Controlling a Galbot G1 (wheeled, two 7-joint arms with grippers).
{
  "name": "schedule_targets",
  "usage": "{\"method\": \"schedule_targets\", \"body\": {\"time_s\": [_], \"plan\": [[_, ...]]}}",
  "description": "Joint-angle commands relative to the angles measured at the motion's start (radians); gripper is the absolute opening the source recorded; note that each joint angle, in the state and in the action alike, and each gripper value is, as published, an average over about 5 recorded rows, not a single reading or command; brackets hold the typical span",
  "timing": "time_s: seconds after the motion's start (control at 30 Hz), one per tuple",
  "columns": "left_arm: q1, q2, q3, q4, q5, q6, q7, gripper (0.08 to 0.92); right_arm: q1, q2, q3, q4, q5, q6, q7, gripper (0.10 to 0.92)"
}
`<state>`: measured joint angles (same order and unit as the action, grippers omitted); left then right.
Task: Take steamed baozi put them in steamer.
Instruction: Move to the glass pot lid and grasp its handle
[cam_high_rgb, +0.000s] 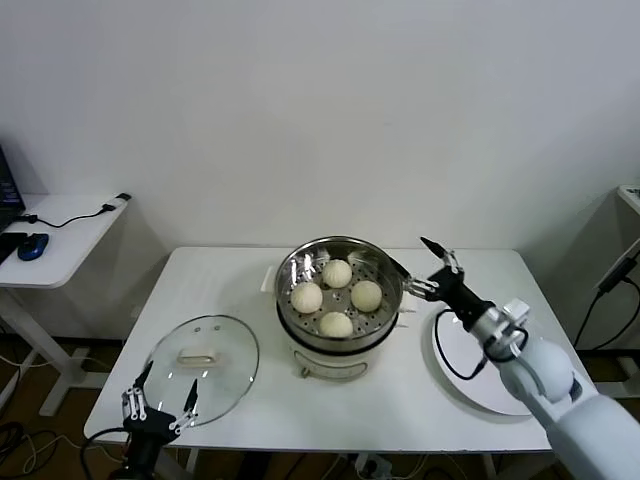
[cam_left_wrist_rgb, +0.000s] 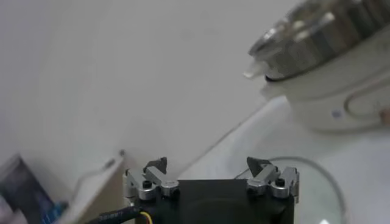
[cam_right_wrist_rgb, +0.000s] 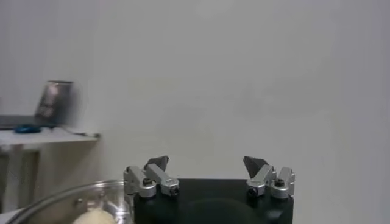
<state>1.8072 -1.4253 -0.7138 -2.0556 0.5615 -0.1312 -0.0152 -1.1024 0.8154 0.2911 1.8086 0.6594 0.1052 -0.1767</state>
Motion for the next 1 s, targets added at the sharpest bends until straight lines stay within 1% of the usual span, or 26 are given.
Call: {"method": "schedule_targets", "body": {"time_s": [0.03, 0.1, 0.17, 0.3, 0.37, 0.47, 0.53, 0.67, 0.83, 1.0], "plan": [[-0.115, 0.030, -0.012, 0.049, 0.855, 0.042, -0.008, 0.823, -0.368, 0.308, 0.345, 0.023, -0.113, 0.027, -0.009, 0.823], [-0.149, 0.029, 0.004, 0.074, 0.961, 0.070, -0.004, 0.823, -0.371, 0.322, 0.352, 0.011, -0.123, 0.032, -0.009, 0.823], [-0.182, 0.031, 0.029, 0.115, 0.999, 0.107, -0.015, 0.823, -0.369, 0.331, 0.358, 0.001, -0.130, 0.034, -0.007, 0.823], [-0.237, 0.032, 0.093, 0.195, 0.936, 0.206, -0.058, 0.823, -0.362, 0.344, 0.373, -0.010, -0.140, 0.033, 0.003, 0.823], [-0.256, 0.034, 0.126, 0.223, 0.885, 0.251, -0.058, 0.823, -0.358, 0.347, 0.376, -0.018, -0.149, 0.033, 0.010, 0.823], [-0.289, 0.038, 0.182, 0.273, 0.791, 0.348, -0.056, 0.823, -0.349, 0.346, 0.379, -0.031, -0.164, 0.038, 0.026, 0.823], [-0.320, 0.036, 0.209, 0.309, 0.773, 0.397, -0.059, 0.823, -0.347, 0.342, 0.382, -0.035, -0.170, 0.040, 0.038, 0.823], [-0.374, 0.030, 0.232, 0.361, 0.779, 0.431, -0.057, 0.823, -0.346, 0.334, 0.392, -0.039, -0.174, 0.039, 0.048, 0.823], [-0.414, 0.034, 0.238, 0.405, 0.796, 0.453, -0.057, 0.823, -0.345, 0.338, 0.401, -0.044, -0.179, 0.039, 0.053, 0.823], [-0.458, 0.038, 0.229, 0.457, 0.796, 0.454, -0.077, 0.823, -0.349, 0.347, 0.408, -0.049, -0.190, 0.043, 0.054, 0.823]]}}
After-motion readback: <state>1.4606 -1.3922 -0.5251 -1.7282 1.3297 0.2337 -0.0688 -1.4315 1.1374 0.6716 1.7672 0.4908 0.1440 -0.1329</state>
